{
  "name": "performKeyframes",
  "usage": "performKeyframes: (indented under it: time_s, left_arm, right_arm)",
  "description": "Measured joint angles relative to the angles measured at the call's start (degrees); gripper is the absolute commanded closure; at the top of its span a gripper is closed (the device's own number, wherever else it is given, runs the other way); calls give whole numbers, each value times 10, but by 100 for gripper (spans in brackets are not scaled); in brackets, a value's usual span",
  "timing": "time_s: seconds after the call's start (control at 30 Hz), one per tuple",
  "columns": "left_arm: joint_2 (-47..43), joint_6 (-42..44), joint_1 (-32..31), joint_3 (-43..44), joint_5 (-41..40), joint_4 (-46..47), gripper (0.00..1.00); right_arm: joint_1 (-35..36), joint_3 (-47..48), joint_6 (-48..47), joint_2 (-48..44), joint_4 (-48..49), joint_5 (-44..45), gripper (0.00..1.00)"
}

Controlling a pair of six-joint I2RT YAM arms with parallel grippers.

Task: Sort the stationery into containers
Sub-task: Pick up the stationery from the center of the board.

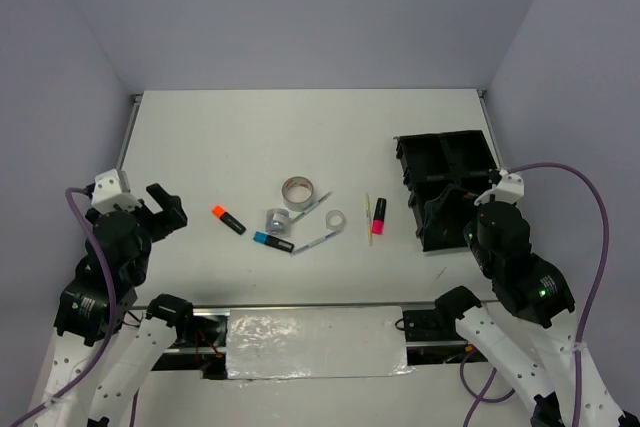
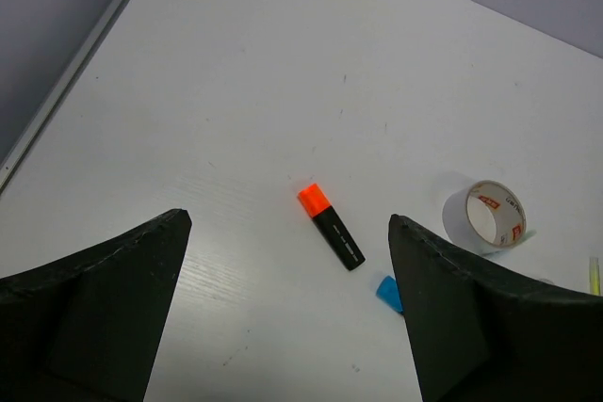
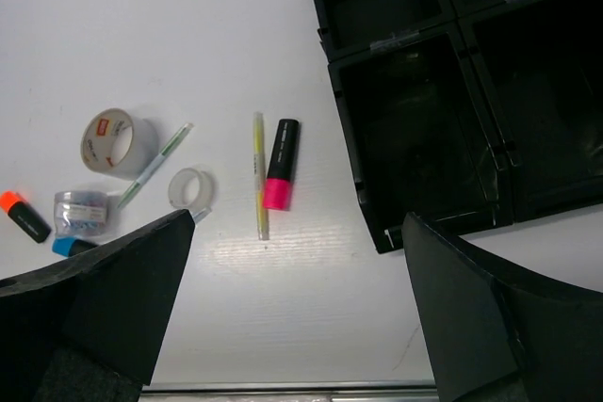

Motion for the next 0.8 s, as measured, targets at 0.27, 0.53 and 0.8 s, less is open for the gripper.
performKeyframes:
  time_s: [0.27,0.53,0.8]
  left_arm:
    - [6,1,-1,0,5,1,1]
    - [29,1,-4,0,9,4,1]
    - [51,1,-7,0,15,5,1]
  right_arm:
    - [0,-27,2,-4,92,-93,0]
    - [63,84,10,377,227,-213,1]
    - [172,412,-30,807,191,-123,27]
